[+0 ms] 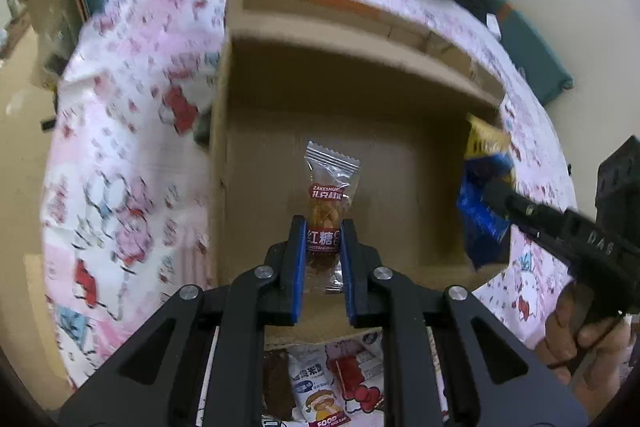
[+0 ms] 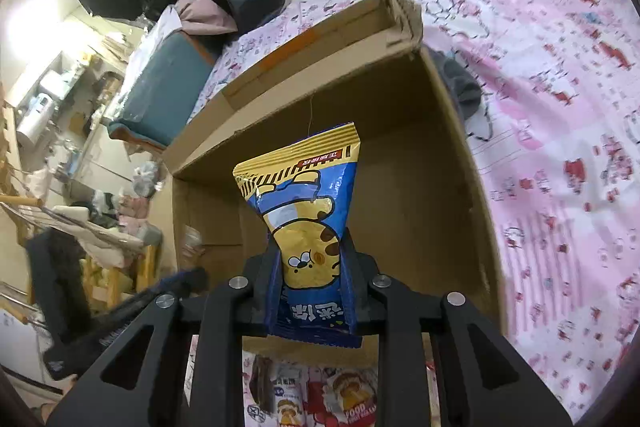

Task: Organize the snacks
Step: 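Carry the chip bag and candy over the box and open both grippers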

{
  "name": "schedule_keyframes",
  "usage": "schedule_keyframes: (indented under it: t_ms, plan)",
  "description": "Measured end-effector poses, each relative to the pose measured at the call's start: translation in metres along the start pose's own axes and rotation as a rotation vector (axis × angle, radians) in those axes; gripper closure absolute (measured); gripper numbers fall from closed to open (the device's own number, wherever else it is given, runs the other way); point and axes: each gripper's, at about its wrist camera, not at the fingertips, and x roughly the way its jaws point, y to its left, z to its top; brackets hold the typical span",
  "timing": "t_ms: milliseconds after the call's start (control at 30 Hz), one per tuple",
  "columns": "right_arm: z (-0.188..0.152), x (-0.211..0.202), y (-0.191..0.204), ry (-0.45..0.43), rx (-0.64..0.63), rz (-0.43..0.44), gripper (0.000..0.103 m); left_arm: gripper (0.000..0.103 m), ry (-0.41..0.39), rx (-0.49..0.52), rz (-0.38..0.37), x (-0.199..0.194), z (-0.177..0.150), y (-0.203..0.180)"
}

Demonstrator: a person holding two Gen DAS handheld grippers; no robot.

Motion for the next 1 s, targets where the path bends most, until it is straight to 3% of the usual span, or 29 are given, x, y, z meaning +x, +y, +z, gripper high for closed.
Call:
schedule_keyframes:
  t_ms: [100, 433, 633, 700, 733, 767, 800, 867, 1000]
  plan:
    - [-0.003, 0.012, -0.01, 0.021, 0.01, -0.036, 0.077, 0.09, 0.02, -0.032, -0.02, 0.011, -0.004, 0.004]
    - [-0.007, 0.036, -0.008, 0.102, -0.002, -0.037, 0.076, 0.087, 0.012, 0.041, 0.019, 0.02, -0.005, -0.01]
    - [-0.003, 0.041, -0.008, 0.105, 0.025, -0.018, 0.07, 0.077, 0.035, 0.054, 0.016, 0.024, -0.008, -0.013]
    - [-0.003, 0.041, -0.007, 0.101, 0.019, -0.031, 0.049, 0.065, 0.044, 0.078, 0.019, 0.026, -0.008, -0.017]
    - [-0.003, 0.041, -0.007, 0.093, 0.014, -0.044, 0.029, 0.06, 0.05, 0.096, 0.019, 0.027, -0.008, -0.022]
    - [-0.003, 0.038, -0.007, 0.081, 0.013, -0.049, 0.021, 0.047, 0.053, 0.115, 0.023, 0.026, -0.009, -0.027]
    - [-0.003, 0.035, -0.006, 0.062, 0.012, -0.048, 0.021, 0.03, 0.046, 0.126, 0.033, 0.025, -0.01, -0.029]
    - [-0.002, 0.031, -0.004, 0.051, -0.004, -0.041, 0.021, 0.019, 0.0, 0.143, 0.054, 0.017, -0.012, -0.033]
    - [0.001, 0.024, 0.0, 0.029, -0.025, -0.034, 0.021, 0.019, -0.021, 0.143, 0.059, 0.01, -0.01, -0.032]
